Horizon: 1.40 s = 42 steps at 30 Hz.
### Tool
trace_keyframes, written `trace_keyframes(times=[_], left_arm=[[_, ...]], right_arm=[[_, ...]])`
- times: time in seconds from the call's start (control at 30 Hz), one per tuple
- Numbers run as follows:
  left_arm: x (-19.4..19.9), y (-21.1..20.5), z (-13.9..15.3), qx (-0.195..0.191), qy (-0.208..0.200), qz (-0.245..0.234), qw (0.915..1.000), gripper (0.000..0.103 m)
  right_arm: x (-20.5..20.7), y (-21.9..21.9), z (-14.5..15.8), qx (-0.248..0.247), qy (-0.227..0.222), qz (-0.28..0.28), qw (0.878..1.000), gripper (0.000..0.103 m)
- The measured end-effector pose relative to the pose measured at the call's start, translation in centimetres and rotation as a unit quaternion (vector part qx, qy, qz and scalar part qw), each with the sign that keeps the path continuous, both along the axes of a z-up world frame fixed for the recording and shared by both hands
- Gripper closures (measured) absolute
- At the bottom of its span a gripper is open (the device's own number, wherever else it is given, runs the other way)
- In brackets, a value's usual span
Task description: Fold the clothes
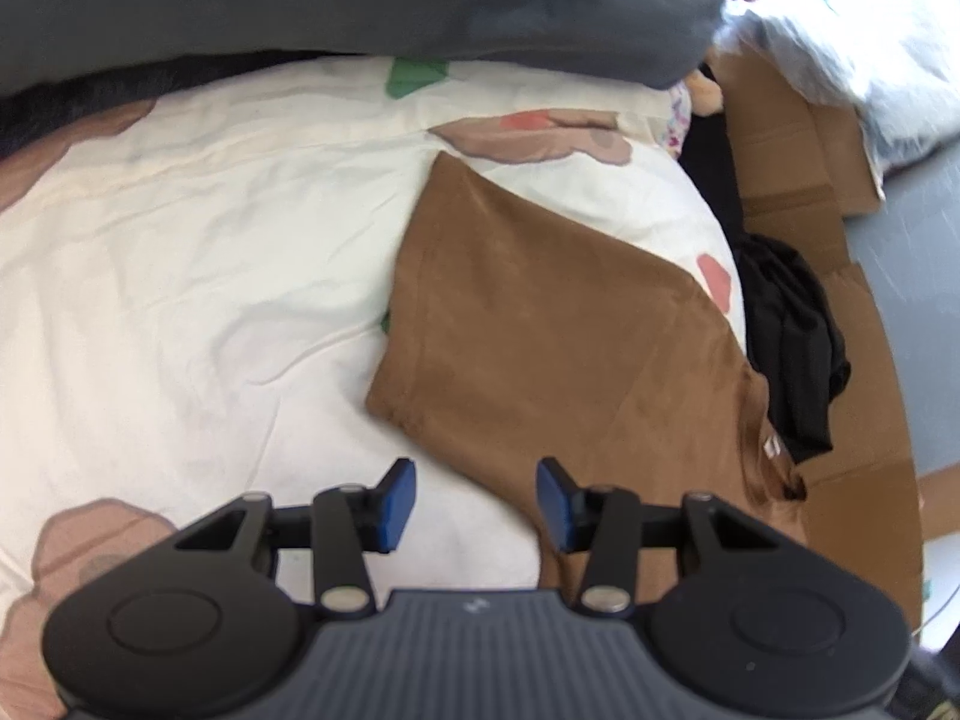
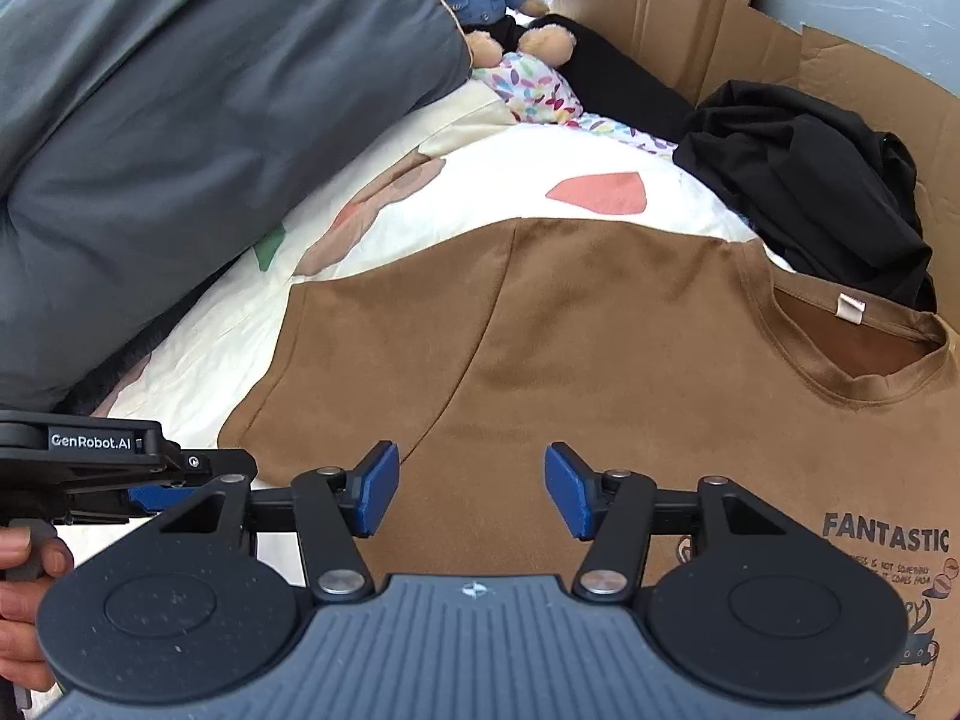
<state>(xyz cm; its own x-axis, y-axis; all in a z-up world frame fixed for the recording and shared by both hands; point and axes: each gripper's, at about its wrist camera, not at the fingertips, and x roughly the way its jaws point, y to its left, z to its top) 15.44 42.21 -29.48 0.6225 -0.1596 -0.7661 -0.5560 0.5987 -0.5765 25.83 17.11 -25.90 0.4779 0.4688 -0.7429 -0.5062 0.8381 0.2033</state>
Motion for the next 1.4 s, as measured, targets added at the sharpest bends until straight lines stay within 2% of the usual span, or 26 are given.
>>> trace_keyframes(times=[0.13,0.3,0.33,0.43,0.6,0.77,0.83,0.9,0.97,1.03,1.13,1.27,1.4], left_arm=[[-0.2,0.5,-0.6,-0.011,-0.002,0.021,0.9997,0.06],[-0.1,1.7,-2.8,-0.068,-0.006,0.058,0.996,0.06],[-0.1,1.9,-3.1,-0.076,0.0,0.068,0.9947,0.06],[-0.5,2.3,-4.2,-0.103,0.001,0.094,0.9902,0.06],[-0.9,3.2,-5.7,-0.137,-0.007,0.14,0.9807,0.06],[-0.7,3.3,-6.2,-0.143,-0.023,0.163,0.9759,0.056],[-0.6,3.2,-6.4,-0.144,-0.03,0.167,0.9748,0.055],[-0.6,3.2,-6.3,-0.142,-0.035,0.164,0.9757,0.055],[-0.9,3.5,-6.3,-0.142,-0.039,0.157,0.9766,0.061],[-1.4,3.8,-6.3,-0.143,-0.041,0.158,0.9762,0.075],[-1.8,4.2,-6.2,-0.143,-0.048,0.152,0.9769,0.089],[-1.6,4.3,-5.1,-0.132,-0.068,0.133,0.98,0.092],[-1.0,4.1,-3.6,-0.129,-0.097,0.112,0.9805,0.095]], right_arm=[[0.1,0.4,-0.4,0.006,0.008,0.007,1.0,0.056],[-0.1,1.1,-1.4,-0.002,0.02,0.015,1.0,0.059],[-0.2,1.2,-1.7,-0.005,0.021,0.019,1.0,0.065],[-0.6,1.7,-2.4,-0.008,0.031,0.031,0.999,0.071],[-1.3,2.1,-2.8,-0.006,0.035,0.041,0.999,0.072],[-1.9,2.2,-3.0,-0.005,0.04,0.045,0.998,0.073],[-2.1,2.4,-3.3,-0.006,0.043,0.053,0.998,0.079],[-2.3,2.5,-3.5,-0.006,0.045,0.056,0.997,0.08],[-2.4,2.6,-3.7,-0.002,0.045,0.056,0.997,0.082],[-2.5,2.7,-4.0,0.001,0.045,0.053,0.998,0.086],[-2.3,3.1,-4.5,0.007,0.048,0.048,0.998,0.091],[-2.3,3.7,-5.0,0.019,0.053,0.049,0.997,0.096],[-2.3,4.2,-5.4,0.021,0.059,0.05,0.997,0.096]])
